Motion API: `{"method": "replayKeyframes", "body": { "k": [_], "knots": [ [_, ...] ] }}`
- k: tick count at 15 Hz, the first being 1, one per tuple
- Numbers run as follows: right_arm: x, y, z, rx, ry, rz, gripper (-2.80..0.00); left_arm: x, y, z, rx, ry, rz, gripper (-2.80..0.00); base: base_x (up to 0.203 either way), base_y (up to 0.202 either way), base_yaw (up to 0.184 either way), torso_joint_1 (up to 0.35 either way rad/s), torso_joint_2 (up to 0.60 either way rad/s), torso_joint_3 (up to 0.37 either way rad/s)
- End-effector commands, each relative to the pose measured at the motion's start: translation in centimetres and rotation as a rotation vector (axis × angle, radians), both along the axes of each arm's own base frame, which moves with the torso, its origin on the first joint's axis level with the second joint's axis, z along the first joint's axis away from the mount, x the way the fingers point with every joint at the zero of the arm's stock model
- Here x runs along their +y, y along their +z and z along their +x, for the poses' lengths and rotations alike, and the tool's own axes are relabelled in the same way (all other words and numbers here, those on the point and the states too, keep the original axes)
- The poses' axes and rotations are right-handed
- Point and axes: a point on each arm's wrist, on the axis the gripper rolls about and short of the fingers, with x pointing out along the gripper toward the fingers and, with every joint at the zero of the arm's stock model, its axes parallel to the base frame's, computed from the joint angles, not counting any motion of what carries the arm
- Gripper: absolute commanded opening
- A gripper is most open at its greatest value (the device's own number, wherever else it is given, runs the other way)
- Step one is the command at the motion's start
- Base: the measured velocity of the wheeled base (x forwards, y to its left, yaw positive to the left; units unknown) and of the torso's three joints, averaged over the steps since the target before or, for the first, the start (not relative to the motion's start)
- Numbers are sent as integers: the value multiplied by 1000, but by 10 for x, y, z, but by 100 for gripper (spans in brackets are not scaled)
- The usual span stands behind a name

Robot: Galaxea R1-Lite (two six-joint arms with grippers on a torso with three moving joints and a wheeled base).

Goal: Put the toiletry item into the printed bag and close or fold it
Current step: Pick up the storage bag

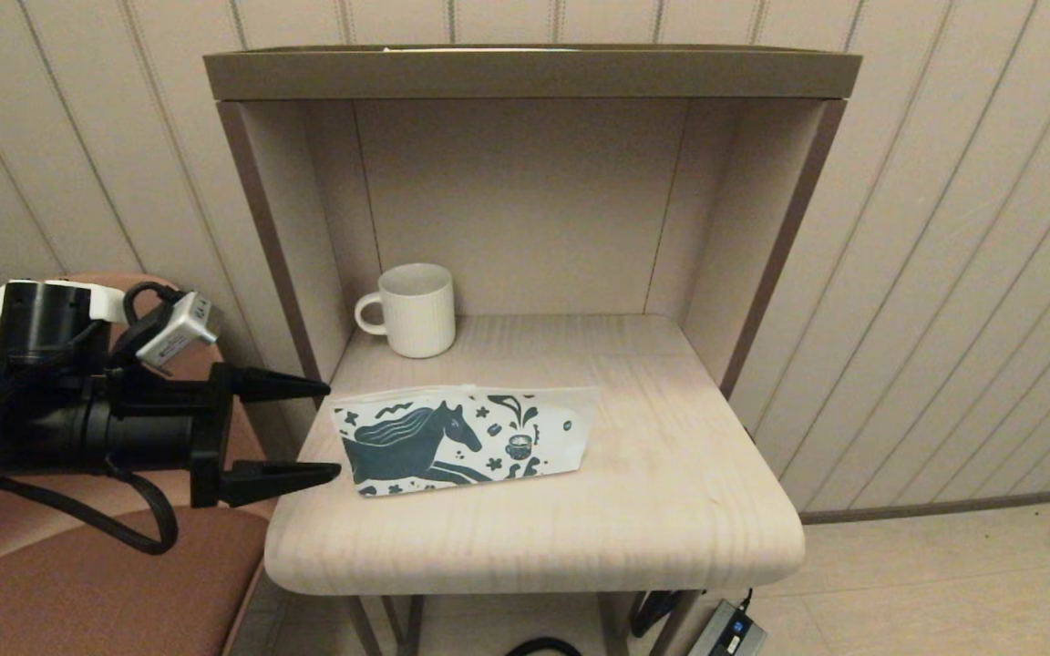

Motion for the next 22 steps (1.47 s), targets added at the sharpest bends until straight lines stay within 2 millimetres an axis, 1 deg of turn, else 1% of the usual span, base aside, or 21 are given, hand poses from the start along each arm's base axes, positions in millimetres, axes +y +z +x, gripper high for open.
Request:
{"method": "replayKeyframes", "body": {
  "k": [1,4,9,14,22],
  "knots": [
    [0,0,0,3,-1,2,-280,-8,-1,2,3,-31,-1,0,0,0,0,0,0,0],
    [0,0,0,3,-1,1,-280,-18,-3,3,12,-63,1,0,0,0,0,0,0,0],
    [0,0,0,3,-1,2,-280,-36,-1,3,25,-121,0,0,0,0,0,0,0,0],
    [0,0,0,3,-1,2,-280,-46,-2,3,28,-154,1,0,0,0,0,0,0,0],
    [0,0,0,2,-1,2,-280,-48,-15,13,62,-153,7,0,0,0,0,0,0,0]
  ]
}}
